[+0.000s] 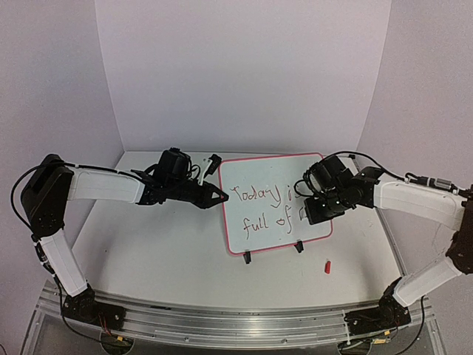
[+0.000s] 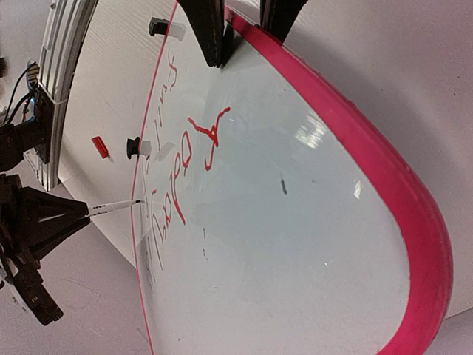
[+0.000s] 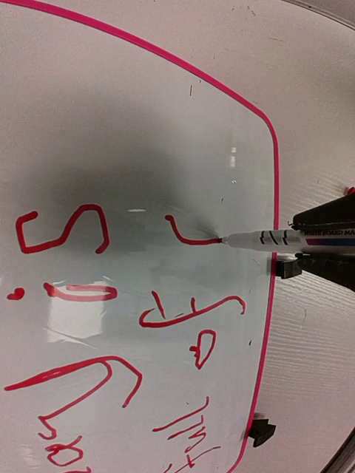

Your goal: Write a sentence on the whiteboard

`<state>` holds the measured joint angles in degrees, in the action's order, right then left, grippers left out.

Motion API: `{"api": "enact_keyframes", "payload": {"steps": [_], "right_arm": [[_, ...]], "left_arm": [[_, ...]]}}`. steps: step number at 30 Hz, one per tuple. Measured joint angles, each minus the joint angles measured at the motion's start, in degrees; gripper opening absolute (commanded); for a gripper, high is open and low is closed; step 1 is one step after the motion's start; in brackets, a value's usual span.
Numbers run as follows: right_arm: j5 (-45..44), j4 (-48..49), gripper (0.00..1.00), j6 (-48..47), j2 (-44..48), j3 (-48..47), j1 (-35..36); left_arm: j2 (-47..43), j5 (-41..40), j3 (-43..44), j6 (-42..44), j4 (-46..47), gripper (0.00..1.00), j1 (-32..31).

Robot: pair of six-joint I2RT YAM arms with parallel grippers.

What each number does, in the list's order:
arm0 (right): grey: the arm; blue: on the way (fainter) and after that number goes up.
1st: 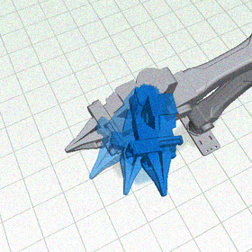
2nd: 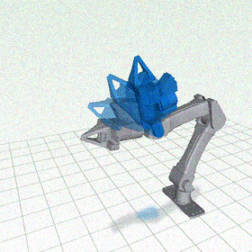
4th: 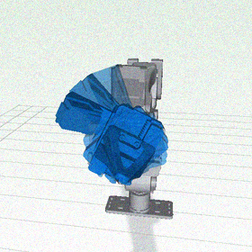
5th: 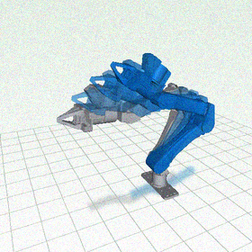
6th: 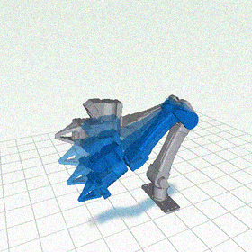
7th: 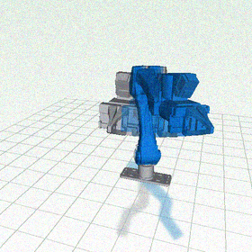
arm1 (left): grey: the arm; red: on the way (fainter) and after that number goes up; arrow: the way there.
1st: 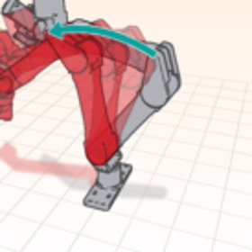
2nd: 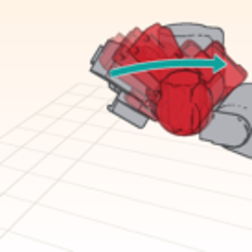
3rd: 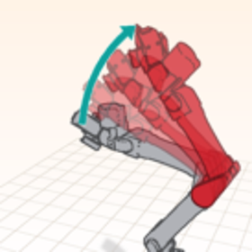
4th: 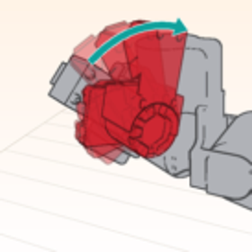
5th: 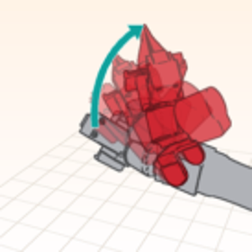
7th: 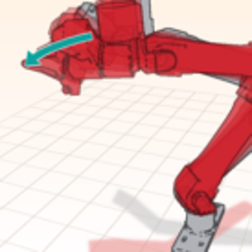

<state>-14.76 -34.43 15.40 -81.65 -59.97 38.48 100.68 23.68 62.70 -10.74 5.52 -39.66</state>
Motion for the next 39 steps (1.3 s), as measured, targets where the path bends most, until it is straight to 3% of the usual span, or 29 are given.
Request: {"api": "enact_keyframes", "payload": {"steps": [39], "right_arm": [[-2.8,-1.3,0.00,-2.1,0.9,-2.9,-0.7]], "left_arm": [[0.0,-0.3,0.0,0.1,0.0,0.00,0.0]]}}
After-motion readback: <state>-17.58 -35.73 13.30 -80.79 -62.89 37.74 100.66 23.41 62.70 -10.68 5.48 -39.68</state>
